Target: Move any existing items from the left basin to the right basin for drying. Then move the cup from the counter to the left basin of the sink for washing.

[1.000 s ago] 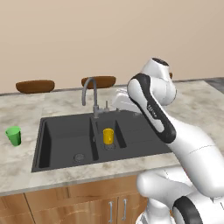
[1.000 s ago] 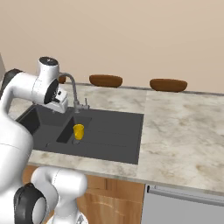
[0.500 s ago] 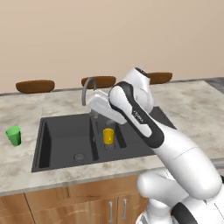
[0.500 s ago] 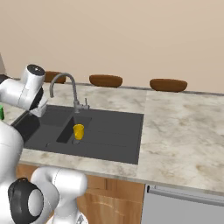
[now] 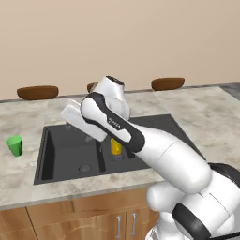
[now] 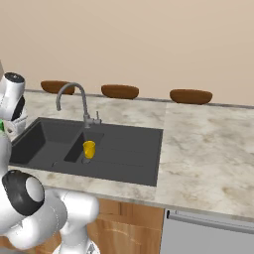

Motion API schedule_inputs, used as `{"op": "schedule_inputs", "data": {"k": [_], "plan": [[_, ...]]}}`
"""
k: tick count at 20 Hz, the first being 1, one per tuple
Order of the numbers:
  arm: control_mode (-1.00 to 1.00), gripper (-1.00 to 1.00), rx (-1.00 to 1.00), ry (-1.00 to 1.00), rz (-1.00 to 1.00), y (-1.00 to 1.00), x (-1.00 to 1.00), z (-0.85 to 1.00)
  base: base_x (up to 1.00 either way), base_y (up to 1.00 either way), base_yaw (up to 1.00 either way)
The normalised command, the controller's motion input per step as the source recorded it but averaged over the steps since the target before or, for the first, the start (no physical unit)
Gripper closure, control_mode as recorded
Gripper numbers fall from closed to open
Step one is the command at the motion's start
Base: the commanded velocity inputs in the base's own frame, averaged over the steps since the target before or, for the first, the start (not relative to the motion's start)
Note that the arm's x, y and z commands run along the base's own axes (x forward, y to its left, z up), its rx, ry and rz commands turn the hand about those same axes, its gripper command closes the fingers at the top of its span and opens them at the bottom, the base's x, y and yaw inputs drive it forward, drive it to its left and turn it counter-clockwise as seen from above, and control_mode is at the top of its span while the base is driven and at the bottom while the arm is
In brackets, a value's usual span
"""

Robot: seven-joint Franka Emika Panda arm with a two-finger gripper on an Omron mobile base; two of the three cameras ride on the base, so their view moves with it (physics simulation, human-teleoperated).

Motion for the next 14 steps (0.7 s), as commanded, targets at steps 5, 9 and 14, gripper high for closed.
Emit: {"op": "schedule_inputs", "data": {"k": [5,9,14], "plan": [[-1.00,-1.00,0.00,0.05,0.09,0.51,0.49,-0.10,0.00,0.00,0.00],[-1.00,-1.00,0.00,0.00,0.27,0.52,0.45,-0.23,0.00,0.00,0.00],[-1.00,-1.00,0.00,-0.01,0.24,0.68,0.33,-0.30,0.00,0.00,0.00]]}}
